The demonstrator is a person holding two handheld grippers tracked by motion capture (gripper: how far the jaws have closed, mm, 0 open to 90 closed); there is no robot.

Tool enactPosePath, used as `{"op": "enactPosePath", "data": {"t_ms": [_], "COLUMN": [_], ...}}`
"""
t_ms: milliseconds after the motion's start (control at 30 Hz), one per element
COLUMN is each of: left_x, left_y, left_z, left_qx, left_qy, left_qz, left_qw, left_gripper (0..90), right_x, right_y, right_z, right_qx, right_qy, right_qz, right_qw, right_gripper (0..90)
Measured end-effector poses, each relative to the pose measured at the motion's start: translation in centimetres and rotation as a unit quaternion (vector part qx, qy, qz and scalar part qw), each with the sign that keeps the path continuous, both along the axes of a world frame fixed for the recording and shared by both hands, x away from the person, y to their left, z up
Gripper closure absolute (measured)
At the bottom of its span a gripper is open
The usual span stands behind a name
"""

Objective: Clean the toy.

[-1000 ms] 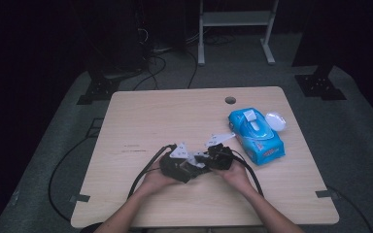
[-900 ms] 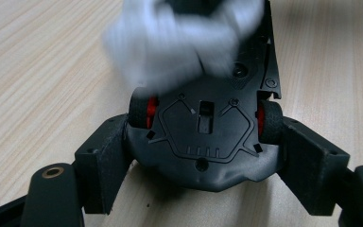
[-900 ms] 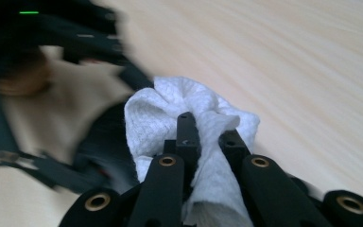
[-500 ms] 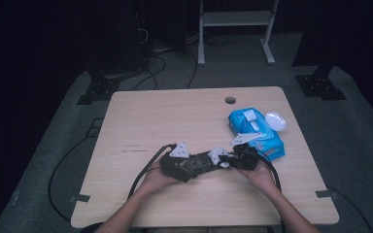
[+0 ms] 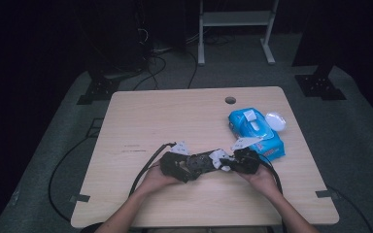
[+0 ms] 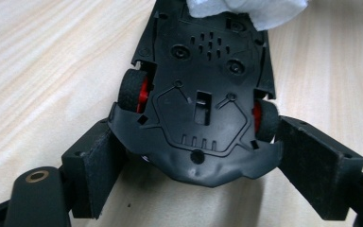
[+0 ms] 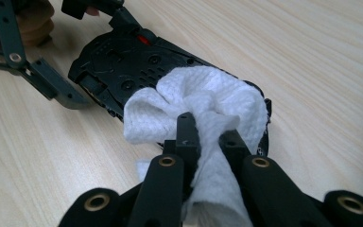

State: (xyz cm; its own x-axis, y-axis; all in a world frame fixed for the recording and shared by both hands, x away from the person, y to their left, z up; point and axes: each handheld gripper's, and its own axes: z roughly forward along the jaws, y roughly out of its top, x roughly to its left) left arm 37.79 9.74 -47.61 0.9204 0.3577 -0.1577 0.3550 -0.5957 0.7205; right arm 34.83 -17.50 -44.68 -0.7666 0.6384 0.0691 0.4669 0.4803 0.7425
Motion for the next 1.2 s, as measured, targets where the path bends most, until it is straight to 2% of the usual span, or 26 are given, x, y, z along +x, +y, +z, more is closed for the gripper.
{"op": "enactPosePath", "data": {"t_ms": [133,200,267,400,567,700,767,967,1067,1167,1200], "left_x": [0.5,0.7,0.8,0.8,1.1,1.4,1.7,1.6,1.4,1.1,1.0], "left_y": [0.4,0.6,0.8,0.8,1.0,1.2,1.4,1.3,1.0,0.6,0.5], "left_z": [0.0,0.0,0.0,0.0,0.0,-0.2,-0.3,-0.3,-0.2,0.0,0.0], "left_qx": [-0.021,-0.036,-0.041,-0.044,-0.05,-0.067,-0.08,-0.079,-0.073,-0.051,-0.049], "left_qy": [0.035,0.049,0.061,0.068,0.085,0.11,0.129,0.129,0.117,0.086,0.078], "left_qz": [0.005,0.014,0.015,0.015,0.011,0.011,0.009,0.018,0.027,0.033,0.036], "left_qw": [0.9992,0.998,0.9971,0.9966,0.9951,0.9916,0.9884,0.9884,0.99,0.9945,0.9951], "left_gripper": [18.6,19.5,22.2,22.5,22.4,22.7,22.7,24.1,24.2,24.5,24.7], "right_x": [-0.3,-0.4,-0.5,-0.7,-0.9,-0.9,-1.0,-1.0,-1.1,-1.3,-1.3], "right_y": [0.0,0.0,0.0,0.0,0.0,0.0,0.0,0.0,0.1,0.2,0.2], "right_z": [0.0,-0.1,-0.2,-0.2,-0.3,-0.4,-0.4,-0.4,-0.3,-0.3,-0.3], "right_qx": [-0.002,-0.005,-0.003,-0.002,0.0,0.0,0.0,0.001,0.0,0.001,0.0], "right_qy": [-0.007,-0.012,-0.015,-0.021,-0.023,-0.026,-0.025,-0.025,-0.026,-0.025,-0.026], "right_qz": [0.006,0.007,0.008,0.007,0.008,0.011,0.011,0.01,0.01,0.01,0.012], "right_qw": [1.0,0.9999,0.9998,0.9998,0.9997,0.9996,0.9996,0.9996,0.9996,0.9996,0.9996], "right_gripper": [82.3,82.4,82.5,82.5,82.6,82.7,82.8,82.7,82.7,82.9,82.9]}}
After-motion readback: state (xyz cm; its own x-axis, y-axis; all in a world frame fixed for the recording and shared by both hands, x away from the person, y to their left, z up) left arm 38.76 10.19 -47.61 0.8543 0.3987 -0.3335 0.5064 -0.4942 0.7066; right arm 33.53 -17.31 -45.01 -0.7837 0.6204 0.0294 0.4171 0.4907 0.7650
